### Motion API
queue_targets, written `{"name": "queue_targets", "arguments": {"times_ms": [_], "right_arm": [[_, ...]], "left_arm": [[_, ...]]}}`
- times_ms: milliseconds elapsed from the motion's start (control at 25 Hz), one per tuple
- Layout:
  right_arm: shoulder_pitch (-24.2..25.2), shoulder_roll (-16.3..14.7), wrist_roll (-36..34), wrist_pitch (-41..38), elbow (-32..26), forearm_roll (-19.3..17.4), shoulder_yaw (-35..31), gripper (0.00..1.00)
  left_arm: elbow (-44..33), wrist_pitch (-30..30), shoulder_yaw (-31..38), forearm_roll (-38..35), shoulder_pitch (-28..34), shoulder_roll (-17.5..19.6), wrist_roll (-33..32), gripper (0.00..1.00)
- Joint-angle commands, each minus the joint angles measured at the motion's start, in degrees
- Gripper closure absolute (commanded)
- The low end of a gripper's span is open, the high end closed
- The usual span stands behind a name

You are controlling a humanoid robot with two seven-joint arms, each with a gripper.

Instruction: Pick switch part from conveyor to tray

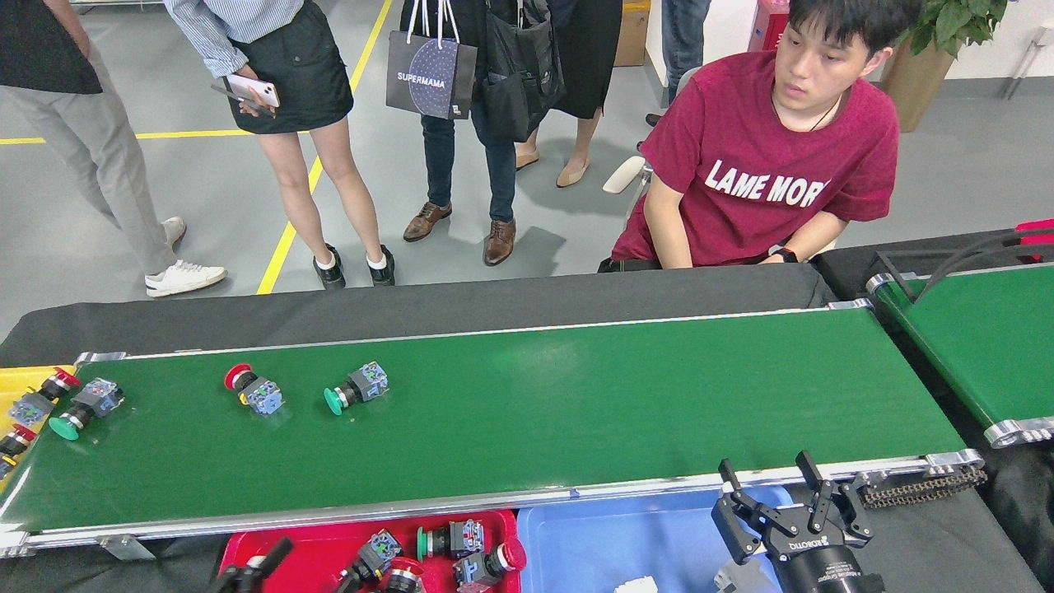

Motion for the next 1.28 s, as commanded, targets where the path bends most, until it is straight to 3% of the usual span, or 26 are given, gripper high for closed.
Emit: {"name": "queue_targets", "arguments": {"times_ms": [0,240,360,521,681,801,1041,1242], "right_arm": [[-0.1,0.1,-0.6,-0.2,-0.9,0.1,-0.1,0.03],[-0.2,0.0,-0.6,-0.2,-0.9,0.1,-0.1,0.03],[-0.3,0.0,-0.6,-0.2,-0.9,0.1,0.1,0.03],[-0.4,-0.1,-0.6,-0.2,-0.9,0.1,0.2,0.03],[-0.5,0.1,-0.6,-0.2,-0.9,0.1,0.2,0.03],[-0.5,0.1,-0.6,-0.2,-0.9,0.1,0.2,0.03],[-0.7,-0.1,-0.6,-0.8,-0.9,0.1,0.3,0.03],[-0.8,0.1,-0.6,-2.0,-0.9,0.1,0.3,0.03]], "left_arm": [[0.9,6.5,3.2,0.4,-0.3,0.3,0.3,0.00],[2.2,6.8,5.3,0.2,-1.5,1.4,0.3,0.00],[6.7,8.2,4.9,-0.4,-8.7,2.9,-0.4,0.00],[21.3,10.9,4.5,-6.2,-24.1,8.0,-2.4,0.00],[36.4,12.7,2.1,-9.4,-35.3,11.4,-2.4,0.00],[42.2,13.3,0.1,-9.4,-38.9,14.2,-2.3,0.00],[54.2,20.7,-4.3,-9.4,-46.2,16.4,-1.9,0.00],[63.1,22.7,-5.1,-9.3,-51.6,18.1,-1.7,0.01]]}}
